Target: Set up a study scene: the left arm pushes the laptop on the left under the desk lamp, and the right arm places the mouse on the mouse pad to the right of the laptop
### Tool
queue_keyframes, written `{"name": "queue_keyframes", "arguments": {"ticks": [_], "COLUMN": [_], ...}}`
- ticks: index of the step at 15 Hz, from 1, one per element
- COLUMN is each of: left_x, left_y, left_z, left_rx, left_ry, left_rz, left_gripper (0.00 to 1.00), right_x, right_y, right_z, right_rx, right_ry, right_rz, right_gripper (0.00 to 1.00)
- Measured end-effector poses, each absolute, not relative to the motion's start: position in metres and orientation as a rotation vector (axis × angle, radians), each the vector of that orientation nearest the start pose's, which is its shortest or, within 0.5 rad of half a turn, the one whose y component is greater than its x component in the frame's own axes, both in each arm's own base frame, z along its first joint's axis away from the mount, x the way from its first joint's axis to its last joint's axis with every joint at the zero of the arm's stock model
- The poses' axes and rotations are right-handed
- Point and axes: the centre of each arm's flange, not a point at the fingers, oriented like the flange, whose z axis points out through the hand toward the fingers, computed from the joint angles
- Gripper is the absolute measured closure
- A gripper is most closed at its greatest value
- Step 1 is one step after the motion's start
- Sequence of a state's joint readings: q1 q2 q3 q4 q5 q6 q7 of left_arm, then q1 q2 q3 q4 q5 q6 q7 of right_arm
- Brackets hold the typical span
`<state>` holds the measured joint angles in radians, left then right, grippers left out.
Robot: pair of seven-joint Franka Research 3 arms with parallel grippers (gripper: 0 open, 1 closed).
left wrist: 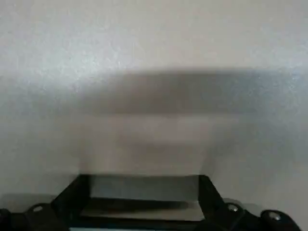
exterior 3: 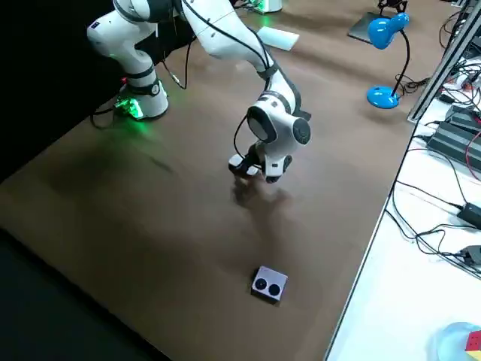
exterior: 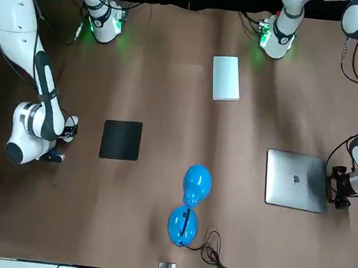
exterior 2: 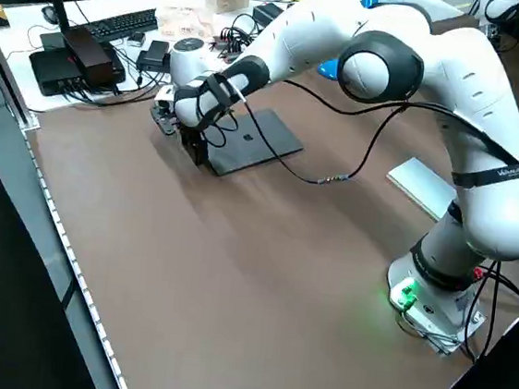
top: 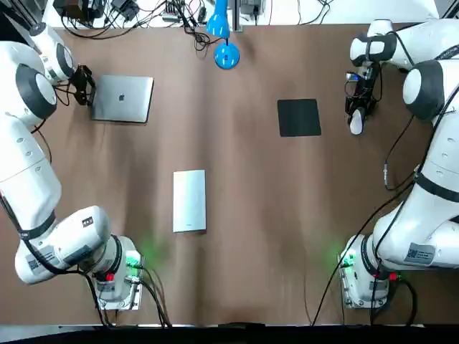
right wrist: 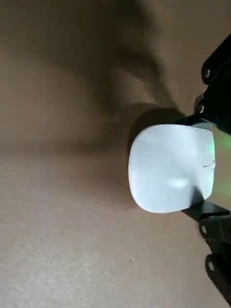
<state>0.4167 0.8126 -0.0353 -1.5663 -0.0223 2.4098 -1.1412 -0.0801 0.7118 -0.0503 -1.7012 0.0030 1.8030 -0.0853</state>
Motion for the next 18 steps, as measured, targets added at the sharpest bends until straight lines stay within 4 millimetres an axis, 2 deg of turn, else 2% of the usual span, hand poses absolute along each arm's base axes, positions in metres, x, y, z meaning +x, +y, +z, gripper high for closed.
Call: {"name": "queue_keyframes", "arguments": {"ticks": [3, 5, 7, 8, 10, 12, 13, 15, 18], "left_x": [0.653, 0.652, 0.652, 0.65, 0.648, 0.646, 0.645, 0.644, 0.643], "left_y": [0.251, 0.248, 0.246, 0.238, 0.221, 0.206, 0.201, 0.191, 0.164], "left_z": [0.161, 0.16, 0.16, 0.159, 0.159, 0.159, 0.159, 0.159, 0.158], "left_rx": [-2.264, -2.267, -2.269, -2.28, -2.306, -2.324, -2.331, -2.347, -2.372], "left_ry": [-2.251, -2.247, -2.246, -2.236, -2.219, -2.213, -2.209, -2.199, -2.17], "left_rz": [-0.03, -0.033, -0.039, -0.027, -0.005, 0.003, 0.008, 0.022, 0.051], "left_gripper": [0.0, 0.0, 0.0, 0.0, 0.0, 0.0, 0.0, 0.0, 0.0], "right_x": [0.592, 0.602, 0.619, 0.629, 0.627, 0.622, 0.619, 0.617, 0.614], "right_y": [-0.06, -0.031, 0.026, 0.093, 0.15, 0.189, 0.2, 0.205, 0.198], "right_z": [0.158, 0.182, 0.217, 0.247, 0.256, 0.247, 0.235, 0.208, 0.171], "right_rx": [-2.94, -2.946, -2.963, -2.96, -2.976, -2.994, -3.0, -3.006, -3.005], "right_ry": [0.032, 0.033, 0.086, 0.129, 0.132, 0.109, 0.096, 0.093, 0.083], "right_rz": [1.017, 1.056, 0.977, 0.889, 0.83, 0.785, 0.787, 0.803, 0.838], "right_gripper": [0.38, 0.38, 0.38, 0.38, 0.38, 0.38, 0.38, 0.38, 0.38]}}
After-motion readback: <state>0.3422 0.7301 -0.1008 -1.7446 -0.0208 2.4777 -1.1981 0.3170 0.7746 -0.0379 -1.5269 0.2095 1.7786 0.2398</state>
